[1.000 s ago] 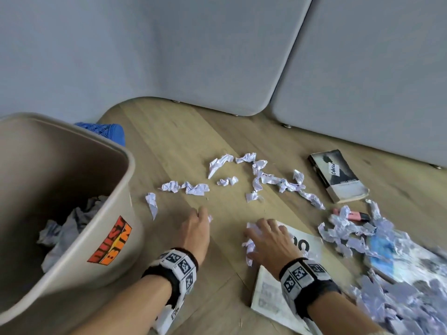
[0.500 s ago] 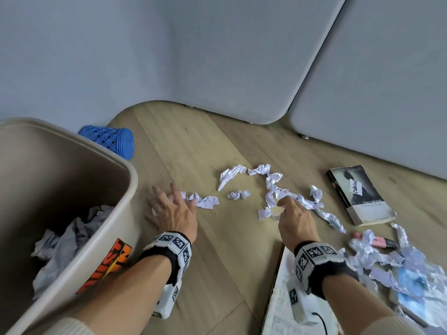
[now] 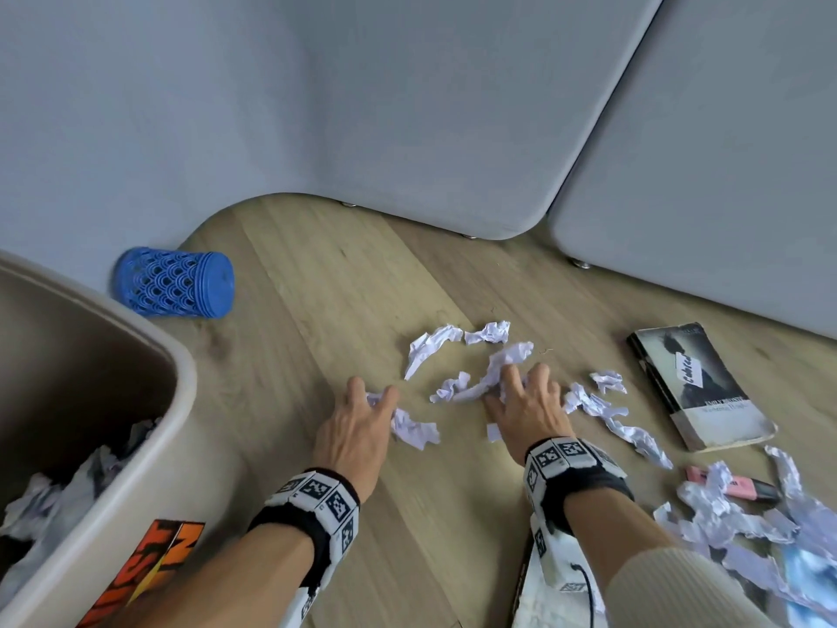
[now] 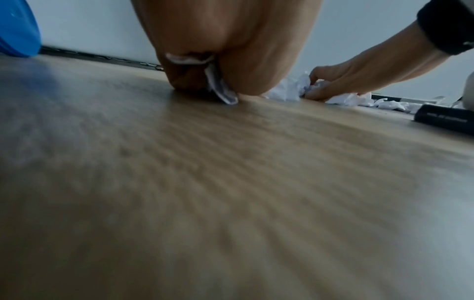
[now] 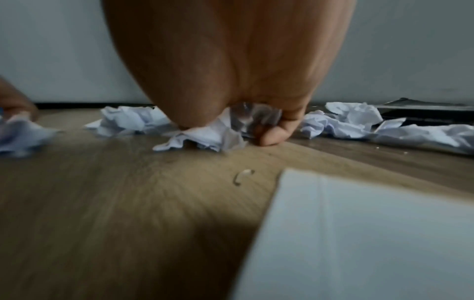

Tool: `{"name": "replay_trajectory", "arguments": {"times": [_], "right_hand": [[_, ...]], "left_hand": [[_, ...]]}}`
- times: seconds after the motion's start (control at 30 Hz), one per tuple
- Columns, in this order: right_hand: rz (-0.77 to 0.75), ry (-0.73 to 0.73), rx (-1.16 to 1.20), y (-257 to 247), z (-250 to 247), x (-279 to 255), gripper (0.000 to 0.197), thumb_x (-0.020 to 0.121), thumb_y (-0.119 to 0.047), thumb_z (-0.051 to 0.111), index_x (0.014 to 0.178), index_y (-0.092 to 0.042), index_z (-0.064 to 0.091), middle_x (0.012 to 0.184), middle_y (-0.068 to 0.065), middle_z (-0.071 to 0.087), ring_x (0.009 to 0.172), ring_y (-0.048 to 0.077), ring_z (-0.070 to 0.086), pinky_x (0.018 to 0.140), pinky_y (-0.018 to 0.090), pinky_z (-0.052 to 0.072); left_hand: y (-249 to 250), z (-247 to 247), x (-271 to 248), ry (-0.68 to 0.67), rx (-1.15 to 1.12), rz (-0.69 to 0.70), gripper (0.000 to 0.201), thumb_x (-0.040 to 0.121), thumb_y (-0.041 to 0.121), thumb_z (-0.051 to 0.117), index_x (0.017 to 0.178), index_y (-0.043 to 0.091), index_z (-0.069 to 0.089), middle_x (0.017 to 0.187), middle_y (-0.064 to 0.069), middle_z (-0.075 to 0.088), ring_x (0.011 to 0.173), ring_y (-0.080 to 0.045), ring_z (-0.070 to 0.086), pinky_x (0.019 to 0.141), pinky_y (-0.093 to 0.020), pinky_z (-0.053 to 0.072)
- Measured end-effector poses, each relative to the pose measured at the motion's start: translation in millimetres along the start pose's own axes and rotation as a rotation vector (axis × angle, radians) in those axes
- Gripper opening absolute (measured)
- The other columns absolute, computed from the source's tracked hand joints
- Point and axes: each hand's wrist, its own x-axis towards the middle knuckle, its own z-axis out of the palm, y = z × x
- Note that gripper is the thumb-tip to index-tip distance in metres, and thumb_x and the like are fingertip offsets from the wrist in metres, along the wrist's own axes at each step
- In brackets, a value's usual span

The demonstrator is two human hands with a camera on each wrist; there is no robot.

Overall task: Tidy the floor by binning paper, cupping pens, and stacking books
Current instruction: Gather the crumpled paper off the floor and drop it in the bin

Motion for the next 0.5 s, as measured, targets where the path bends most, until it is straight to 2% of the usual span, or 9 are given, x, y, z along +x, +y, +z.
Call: {"name": "replay_trajectory", "arguments": {"times": [0.1,0.17,0.2,0.27,0.3,0.37,0.43,0.47,0.5], "right_hand": [[-0.105,-0.167,0.044,-2,-7,1,0.024,0.099,-0.024,0.038,0.120,-0.015,0.044,0.099,0.009,0.049,0.079,0.030,0.059,0.068,0.035,0.050],[-0.118,-0.262,0.084,-4,-15,0,0.017,0.097,-0.028,0.041,0.098,-0.014,0.050,0.080,0.004,0.053,0.068,0.024,0.054,0.052,0.027,0.039],[-0.100,-0.272,0.137,-5,-21,0,0.022,0.094,-0.032,0.045,0.082,-0.014,0.050,0.069,0.003,0.051,0.061,0.022,0.050,0.048,0.026,0.034],[-0.049,-0.195,0.217,-5,-35,2,0.038,0.088,-0.035,0.053,0.059,-0.014,0.041,0.054,0.002,0.043,0.053,0.023,0.042,0.046,0.028,0.030],[-0.033,-0.113,0.220,-4,-43,6,0.039,0.086,-0.032,0.055,0.055,-0.014,0.038,0.051,0.003,0.040,0.052,0.025,0.040,0.047,0.028,0.030],[-0.021,0.020,0.196,-4,-54,21,0.027,0.084,-0.022,0.055,0.062,-0.011,0.044,0.057,0.004,0.044,0.057,0.029,0.043,0.053,0.028,0.031],[-0.019,0.069,0.209,-8,-60,39,0.006,0.086,-0.011,0.051,0.082,-0.007,0.049,0.081,0.008,0.050,0.066,0.030,0.048,0.059,0.030,0.035],[-0.008,0.065,0.231,-10,-58,47,0.009,0.087,-0.007,0.049,0.097,-0.007,0.048,0.098,0.011,0.049,0.071,0.032,0.052,0.062,0.034,0.039],[-0.019,0.045,0.244,-10,-54,54,0.026,0.088,-0.004,0.048,0.114,-0.009,0.045,0.116,0.014,0.045,0.078,0.033,0.057,0.066,0.038,0.045]], "left_hand": [[10,-3,1,-0.016,-0.059,-0.013,0.007,0.089,0.023,0.054,0.086,0.017,0.051,0.084,-0.001,0.032,0.048,-0.018,0.031,0.044,-0.027,0.023],[18,-5,1,-0.055,-0.061,-0.044,0.030,0.091,0.044,0.037,0.079,0.018,0.048,0.085,0.000,0.032,0.052,-0.020,0.035,0.048,-0.028,0.028],[21,-7,2,-0.074,-0.080,-0.061,0.040,0.089,0.054,0.033,0.076,0.018,0.046,0.085,-0.001,0.033,0.054,-0.021,0.037,0.049,-0.029,0.030],[23,-8,5,-0.109,-0.090,-0.078,0.048,0.087,0.064,0.038,0.073,0.018,0.044,0.087,-0.001,0.033,0.059,-0.020,0.041,0.050,-0.029,0.034],[22,-7,6,-0.135,-0.075,-0.078,0.046,0.087,0.062,0.044,0.074,0.018,0.043,0.090,0.000,0.033,0.062,-0.019,0.042,0.052,-0.029,0.035],[21,-3,5,-0.140,-0.082,-0.063,0.040,0.091,0.055,0.051,0.075,0.019,0.042,0.093,0.001,0.033,0.064,-0.017,0.042,0.055,-0.028,0.035],[20,0,5,-0.112,-0.094,-0.053,0.038,0.093,0.052,0.051,0.077,0.019,0.042,0.094,0.000,0.035,0.061,-0.016,0.041,0.054,-0.028,0.036],[19,2,5,-0.113,-0.080,-0.050,0.038,0.093,0.054,0.049,0.079,0.019,0.042,0.095,0.000,0.035,0.060,-0.015,0.042,0.053,-0.027,0.038],[17,3,5,-0.101,-0.080,-0.049,0.042,0.092,0.058,0.046,0.082,0.018,0.044,0.096,0.000,0.036,0.059,-0.014,0.042,0.051,-0.026,0.039]]}}
